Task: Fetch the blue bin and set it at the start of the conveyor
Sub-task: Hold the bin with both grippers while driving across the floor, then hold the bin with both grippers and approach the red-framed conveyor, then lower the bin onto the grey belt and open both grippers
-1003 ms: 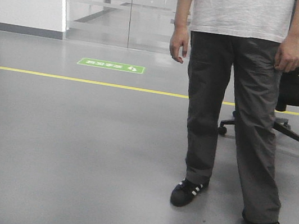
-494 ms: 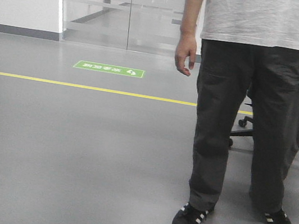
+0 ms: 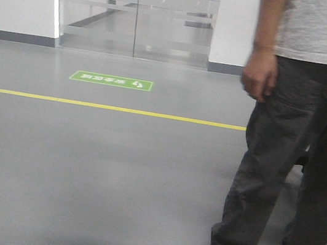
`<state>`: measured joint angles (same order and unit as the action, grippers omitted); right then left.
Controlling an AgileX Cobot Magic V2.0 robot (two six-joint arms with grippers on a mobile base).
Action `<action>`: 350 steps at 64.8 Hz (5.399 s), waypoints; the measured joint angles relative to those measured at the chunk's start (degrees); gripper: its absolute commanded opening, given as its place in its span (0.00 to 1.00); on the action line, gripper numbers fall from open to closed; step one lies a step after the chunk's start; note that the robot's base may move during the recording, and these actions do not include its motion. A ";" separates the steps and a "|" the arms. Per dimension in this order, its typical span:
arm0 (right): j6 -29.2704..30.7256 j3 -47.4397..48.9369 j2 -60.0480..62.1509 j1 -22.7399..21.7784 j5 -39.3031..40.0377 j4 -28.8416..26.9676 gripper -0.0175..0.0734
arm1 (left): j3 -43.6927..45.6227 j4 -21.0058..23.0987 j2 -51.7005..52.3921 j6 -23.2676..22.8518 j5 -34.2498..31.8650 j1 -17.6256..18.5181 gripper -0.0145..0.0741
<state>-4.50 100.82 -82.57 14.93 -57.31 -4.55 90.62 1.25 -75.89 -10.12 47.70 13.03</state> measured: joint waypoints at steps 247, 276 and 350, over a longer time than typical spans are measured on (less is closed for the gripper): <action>0.31 0.00 -0.10 0.00 13.17 0.83 0.03 | 0.00 -0.86 0.00 0.00 -2.27 0.00 0.04; 0.31 0.00 -0.10 0.00 13.17 0.83 0.03 | 0.00 -0.86 0.00 -0.09 -2.27 0.00 0.04; -0.13 -24.89 -4.14 0.00 9.14 -1.00 0.03 | -19.02 1.29 -6.54 0.01 -2.22 0.10 0.04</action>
<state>-4.63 75.93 -86.71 14.93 -48.18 -5.55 71.60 2.54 -82.42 -10.11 45.48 13.13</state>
